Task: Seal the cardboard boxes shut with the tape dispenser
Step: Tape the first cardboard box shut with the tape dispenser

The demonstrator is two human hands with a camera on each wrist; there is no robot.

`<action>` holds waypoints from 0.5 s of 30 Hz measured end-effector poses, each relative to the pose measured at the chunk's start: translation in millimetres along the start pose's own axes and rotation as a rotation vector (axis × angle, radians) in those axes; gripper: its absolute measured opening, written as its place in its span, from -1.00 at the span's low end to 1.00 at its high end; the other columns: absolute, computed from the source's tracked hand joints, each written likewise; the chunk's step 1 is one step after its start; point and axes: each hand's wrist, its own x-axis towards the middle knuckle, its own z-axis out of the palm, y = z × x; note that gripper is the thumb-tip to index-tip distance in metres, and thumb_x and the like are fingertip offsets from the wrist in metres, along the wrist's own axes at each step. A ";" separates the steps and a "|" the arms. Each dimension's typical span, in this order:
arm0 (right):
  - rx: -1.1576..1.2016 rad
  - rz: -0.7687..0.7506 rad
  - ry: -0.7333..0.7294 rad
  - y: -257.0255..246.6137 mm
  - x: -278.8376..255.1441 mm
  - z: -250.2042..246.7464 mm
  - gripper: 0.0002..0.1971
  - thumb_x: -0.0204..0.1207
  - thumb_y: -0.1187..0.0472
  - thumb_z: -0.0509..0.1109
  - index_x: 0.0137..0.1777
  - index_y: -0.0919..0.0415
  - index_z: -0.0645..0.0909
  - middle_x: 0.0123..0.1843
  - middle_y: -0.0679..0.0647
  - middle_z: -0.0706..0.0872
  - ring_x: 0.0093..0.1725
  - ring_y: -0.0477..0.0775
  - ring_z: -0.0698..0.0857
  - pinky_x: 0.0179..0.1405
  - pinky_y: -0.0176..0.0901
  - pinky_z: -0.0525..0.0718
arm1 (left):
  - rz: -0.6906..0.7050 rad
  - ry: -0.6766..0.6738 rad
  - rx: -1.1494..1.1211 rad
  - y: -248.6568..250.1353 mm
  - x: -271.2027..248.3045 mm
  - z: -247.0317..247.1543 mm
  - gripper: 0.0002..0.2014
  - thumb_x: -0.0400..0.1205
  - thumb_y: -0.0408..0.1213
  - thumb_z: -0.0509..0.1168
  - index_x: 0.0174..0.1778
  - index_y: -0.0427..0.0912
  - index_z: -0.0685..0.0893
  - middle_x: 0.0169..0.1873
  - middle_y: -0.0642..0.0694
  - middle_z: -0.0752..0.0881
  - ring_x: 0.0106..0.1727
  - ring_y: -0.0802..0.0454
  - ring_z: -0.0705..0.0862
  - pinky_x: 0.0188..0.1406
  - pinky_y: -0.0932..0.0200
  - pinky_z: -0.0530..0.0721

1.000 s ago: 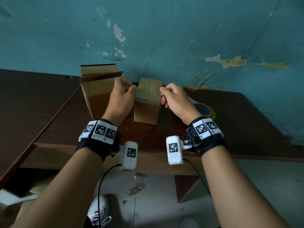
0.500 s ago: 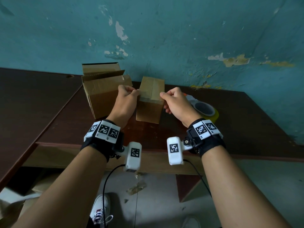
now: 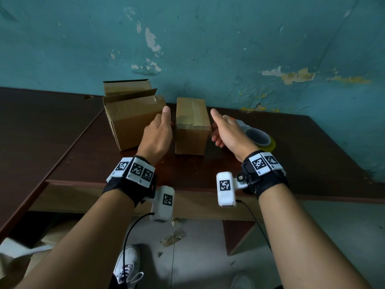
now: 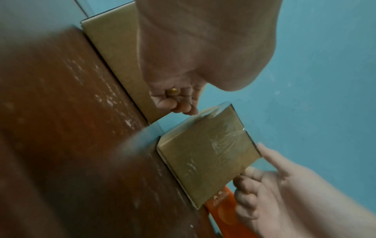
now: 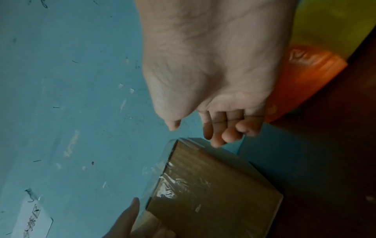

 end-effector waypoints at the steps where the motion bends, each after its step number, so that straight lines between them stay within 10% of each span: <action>1: 0.023 -0.014 0.040 1.4 1.8 -1.2 -0.55 0.86 -0.24 0.13 0.08 0.15 0.58 -0.21 0.10 0.71 -0.28 0.03 0.67 -0.24 -0.06 0.62 | 0.042 0.041 0.020 0.7 -0.2 -1.3 -0.44 0.90 0.19 -0.08 0.26 -0.15 0.68 0.01 -0.08 0.74 0.01 -0.02 0.69 0.01 0.01 0.61; 5: 0.113 -0.173 0.144 8.6 6.0 -6.3 -0.87 0.82 0.21 0.32 0.19 0.13 0.71 0.09 0.11 0.77 0.01 0.04 0.77 -0.14 -0.15 0.73 | 0.221 0.141 0.068 -1.6 1.7 -9.4 -0.83 0.88 -0.22 0.21 0.25 -0.10 0.71 0.04 -0.04 0.78 -0.06 0.15 0.73 -0.13 0.19 0.72; 8: 0.166 -0.279 0.073 14.8 5.2 -11.1 -0.65 0.72 0.41 0.35 0.30 0.03 0.83 0.33 -0.03 0.83 0.32 -0.06 0.77 0.33 -0.07 0.75 | 0.332 0.079 0.057 -8.2 4.1 -16.1 -0.74 0.85 -0.30 0.27 0.39 0.03 0.74 0.22 0.05 0.80 -0.01 0.22 0.77 -0.01 0.13 0.83; 15: 0.275 -0.305 -0.041 18.6 -2.9 -9.0 -0.57 0.64 0.51 0.41 0.37 0.10 0.84 0.56 0.05 0.73 0.57 -0.16 0.65 0.67 -0.05 0.56 | 0.400 -0.133 -0.084 -20.8 4.4 -20.4 -0.67 0.83 -0.41 0.30 0.43 -0.03 0.80 0.53 0.17 0.69 0.62 0.26 0.56 0.70 -0.07 0.53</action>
